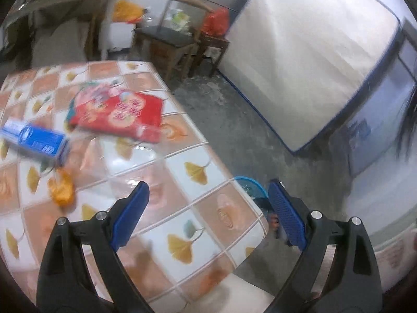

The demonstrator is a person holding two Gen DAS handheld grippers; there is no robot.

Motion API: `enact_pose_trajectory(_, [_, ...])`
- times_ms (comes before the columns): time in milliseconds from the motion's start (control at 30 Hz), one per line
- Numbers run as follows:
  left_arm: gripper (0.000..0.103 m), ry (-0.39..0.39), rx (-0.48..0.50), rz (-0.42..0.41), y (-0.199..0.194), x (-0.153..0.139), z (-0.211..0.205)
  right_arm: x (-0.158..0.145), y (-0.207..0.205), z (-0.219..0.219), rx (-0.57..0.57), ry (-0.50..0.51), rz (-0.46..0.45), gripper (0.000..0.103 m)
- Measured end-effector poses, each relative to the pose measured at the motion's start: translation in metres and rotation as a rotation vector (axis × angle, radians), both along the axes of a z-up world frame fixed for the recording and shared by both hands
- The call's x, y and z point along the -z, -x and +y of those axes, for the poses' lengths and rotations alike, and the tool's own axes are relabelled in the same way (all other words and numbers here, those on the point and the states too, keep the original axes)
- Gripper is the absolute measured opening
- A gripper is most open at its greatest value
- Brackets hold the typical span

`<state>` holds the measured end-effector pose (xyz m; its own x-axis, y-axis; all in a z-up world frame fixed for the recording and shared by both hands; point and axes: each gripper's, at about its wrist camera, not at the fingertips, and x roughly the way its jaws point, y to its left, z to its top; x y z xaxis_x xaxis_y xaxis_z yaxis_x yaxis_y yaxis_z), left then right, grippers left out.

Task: Collect trash
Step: 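Open the right tool to drop the brown paper while the left tool returns over the table, then move both open tools over the table toward the orange peel and clear box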

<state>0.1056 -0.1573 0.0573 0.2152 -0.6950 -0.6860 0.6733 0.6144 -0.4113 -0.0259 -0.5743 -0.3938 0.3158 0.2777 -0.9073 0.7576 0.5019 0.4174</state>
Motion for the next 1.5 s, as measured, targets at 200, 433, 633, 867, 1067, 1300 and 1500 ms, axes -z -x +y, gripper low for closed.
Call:
enact_pose_trajectory(200, [0.089,0.0,-0.125,0.006,-0.014,0.006,0.042,0.081,-0.028,0.007,-0.069,-0.045,0.247,0.008])
enact_pose_trajectory(433, [0.089,0.029,-0.156,0.027,-0.025,0.015,0.058,0.079,-0.04,-0.001,-0.088,0.032,0.291,0.009])
enact_pose_trajectory(633, [0.089,0.051,-0.137,-0.001,-0.016,0.012,0.062,0.027,-0.024,0.0,-0.069,0.095,0.137,0.038])
enact_pose_trajectory(867, [0.089,0.07,-0.139,-0.022,0.0,0.009,0.074,-0.044,0.012,0.014,-0.003,0.158,-0.025,0.044])
enact_pose_trajectory(1067, [0.09,0.062,-0.236,-0.063,0.016,0.013,0.097,-0.131,0.054,0.041,0.001,0.278,-0.155,0.057])
enact_pose_trajectory(1300, [0.09,0.006,-0.357,-0.1,0.028,0.028,0.131,-0.267,0.084,0.097,-0.087,0.468,-0.332,0.073])
enact_pose_trajectory(1500, [0.09,-0.199,-0.454,-0.157,0.025,0.051,0.148,-0.362,0.066,0.176,-0.227,0.672,-0.437,0.083])
